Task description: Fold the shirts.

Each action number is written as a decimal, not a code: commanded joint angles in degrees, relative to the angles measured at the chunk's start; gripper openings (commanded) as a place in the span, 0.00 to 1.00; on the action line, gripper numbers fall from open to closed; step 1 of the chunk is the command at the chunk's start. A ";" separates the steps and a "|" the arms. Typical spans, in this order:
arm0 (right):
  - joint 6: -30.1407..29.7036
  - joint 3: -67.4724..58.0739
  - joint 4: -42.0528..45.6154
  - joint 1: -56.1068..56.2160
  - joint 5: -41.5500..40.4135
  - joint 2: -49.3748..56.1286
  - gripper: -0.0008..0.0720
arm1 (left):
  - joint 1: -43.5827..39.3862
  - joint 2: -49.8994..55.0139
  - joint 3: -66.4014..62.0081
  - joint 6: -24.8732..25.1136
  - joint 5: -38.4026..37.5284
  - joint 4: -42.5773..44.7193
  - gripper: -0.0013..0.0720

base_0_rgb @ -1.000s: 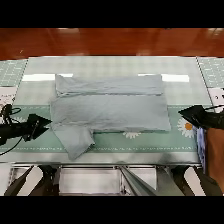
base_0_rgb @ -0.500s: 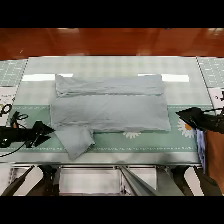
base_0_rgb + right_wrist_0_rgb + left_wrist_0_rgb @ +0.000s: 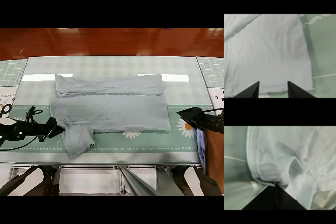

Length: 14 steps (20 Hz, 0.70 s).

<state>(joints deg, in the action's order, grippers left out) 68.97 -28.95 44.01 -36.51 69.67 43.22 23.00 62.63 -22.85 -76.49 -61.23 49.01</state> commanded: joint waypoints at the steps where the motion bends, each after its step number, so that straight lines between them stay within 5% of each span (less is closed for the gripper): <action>1: 5.20 0.04 10.60 -3.78 -1.51 0.72 0.58 | -1.79 0.22 -1.44 -0.17 -1.01 -1.03 0.05; 6: 7.34 5.22 11.54 -6.12 3.10 7.96 0.58 | -1.84 0.11 -2.49 0.37 -2.38 -1.03 0.05; 14: -0.04 5.53 1.07 -0.39 -1.88 22.12 0.58 | -1.84 0.11 -2.49 0.37 -2.43 -1.03 0.05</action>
<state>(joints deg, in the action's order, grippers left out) 71.05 -23.59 48.21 -38.59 69.95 60.66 21.19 62.78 -25.28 -76.12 -63.51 48.01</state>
